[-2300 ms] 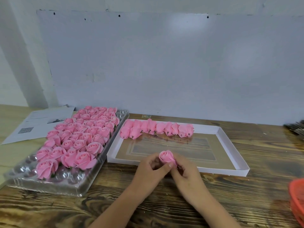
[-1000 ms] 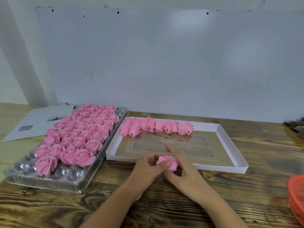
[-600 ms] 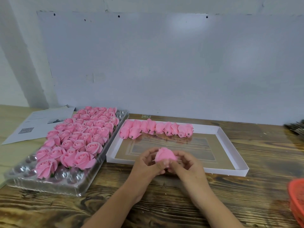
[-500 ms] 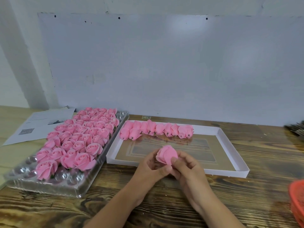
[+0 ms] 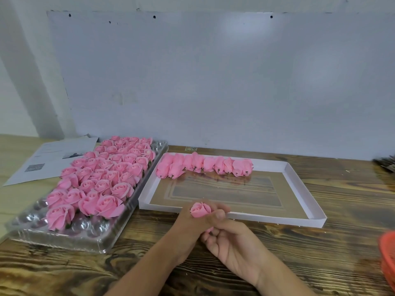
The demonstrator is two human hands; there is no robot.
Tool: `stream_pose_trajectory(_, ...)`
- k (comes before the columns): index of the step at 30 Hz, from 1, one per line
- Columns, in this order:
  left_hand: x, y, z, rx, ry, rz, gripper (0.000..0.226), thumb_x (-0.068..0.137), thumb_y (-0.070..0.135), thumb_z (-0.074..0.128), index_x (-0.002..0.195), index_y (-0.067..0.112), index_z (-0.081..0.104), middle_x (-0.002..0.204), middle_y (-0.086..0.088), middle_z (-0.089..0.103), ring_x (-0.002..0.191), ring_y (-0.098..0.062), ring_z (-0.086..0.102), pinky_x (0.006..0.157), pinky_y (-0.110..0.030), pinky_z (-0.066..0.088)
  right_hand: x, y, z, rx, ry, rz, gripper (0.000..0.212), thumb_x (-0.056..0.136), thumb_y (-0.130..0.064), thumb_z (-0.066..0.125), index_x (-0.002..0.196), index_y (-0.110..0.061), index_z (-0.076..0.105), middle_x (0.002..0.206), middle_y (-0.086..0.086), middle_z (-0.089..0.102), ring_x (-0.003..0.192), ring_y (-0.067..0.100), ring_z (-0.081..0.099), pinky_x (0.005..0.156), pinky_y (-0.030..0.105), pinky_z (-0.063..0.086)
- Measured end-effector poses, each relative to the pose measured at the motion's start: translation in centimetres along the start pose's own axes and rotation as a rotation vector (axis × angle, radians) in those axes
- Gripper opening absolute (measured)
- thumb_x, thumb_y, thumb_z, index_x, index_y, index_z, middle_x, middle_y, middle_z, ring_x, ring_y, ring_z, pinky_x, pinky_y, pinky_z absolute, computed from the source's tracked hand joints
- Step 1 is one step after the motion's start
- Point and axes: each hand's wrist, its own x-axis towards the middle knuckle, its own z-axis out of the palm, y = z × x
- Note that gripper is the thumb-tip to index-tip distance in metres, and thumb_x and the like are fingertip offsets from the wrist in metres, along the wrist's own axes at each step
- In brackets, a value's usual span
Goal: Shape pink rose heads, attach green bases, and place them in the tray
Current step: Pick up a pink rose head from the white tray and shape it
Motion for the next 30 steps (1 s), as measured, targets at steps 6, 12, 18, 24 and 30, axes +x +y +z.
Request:
stream_pose_trajectory(6,0.2,0.3,0.0,-0.105,0.125,-0.070,0.043,0.081,0.051,0.073,0.093,0.010,0.078,0.096,-0.014,0.074,0.091,-0.026,0.071,0.075,-0.036,0.058,0.4,0.8,0.3,-0.470,0.156,-0.235,0.014,0.092,-0.015,0.069,0.099,-0.021,0.079,0.094,0.009,0.075,0.085,0.019,0.071,0.073,0.025,0.057)
stream_pose_trajectory(12,0.3,0.0,0.2,-0.263,0.209,-0.143,0.048,0.080,0.051,0.071,0.102,0.010,0.079,0.101,-0.014,0.075,0.094,-0.023,0.073,0.079,-0.031,0.059,0.4,2.5,-0.2,-1.323,0.345,-0.709,0.034,0.077,-0.048,0.069,0.108,-0.052,0.054,0.103,-0.026,0.066,0.097,-0.002,0.066,0.080,0.013,0.053)
stream_pose_trajectory(18,0.5,-0.4,0.3,-0.276,0.217,-0.165,0.057,0.074,0.057,0.076,0.105,0.010,0.079,0.108,-0.010,0.076,0.101,-0.018,0.073,0.080,-0.024,0.056,0.4,2.9,-0.1,-1.329,0.395,-0.813,0.026,0.085,-0.027,0.073,0.102,-0.044,0.063,0.095,-0.020,0.069,0.092,0.002,0.068,0.079,0.017,0.054)
stream_pose_trajectory(24,0.8,-0.5,0.1,-0.320,0.144,-0.162,0.054,0.071,0.057,0.079,0.097,0.011,0.080,0.090,-0.014,0.074,0.078,-0.024,0.072,0.068,-0.031,0.059,0.3,2.1,1.1,-0.873,0.310,-0.594,0.020,0.083,0.001,0.075,0.089,-0.018,0.073,0.075,0.007,0.071,0.069,0.012,0.063,0.066,0.019,0.051)
stream_pose_trajectory(30,0.6,-0.3,-0.5,-0.317,0.132,-0.202,0.057,0.080,0.053,0.075,0.105,0.002,0.072,0.102,-0.009,0.076,0.089,-0.022,0.074,0.072,-0.031,0.060,0.0,1.5,0.8,-0.324,0.125,-0.202,0.021,0.090,-0.002,0.067,0.108,0.009,0.066,0.089,0.024,0.069,0.076,0.023,0.067,0.073,0.029,0.059)
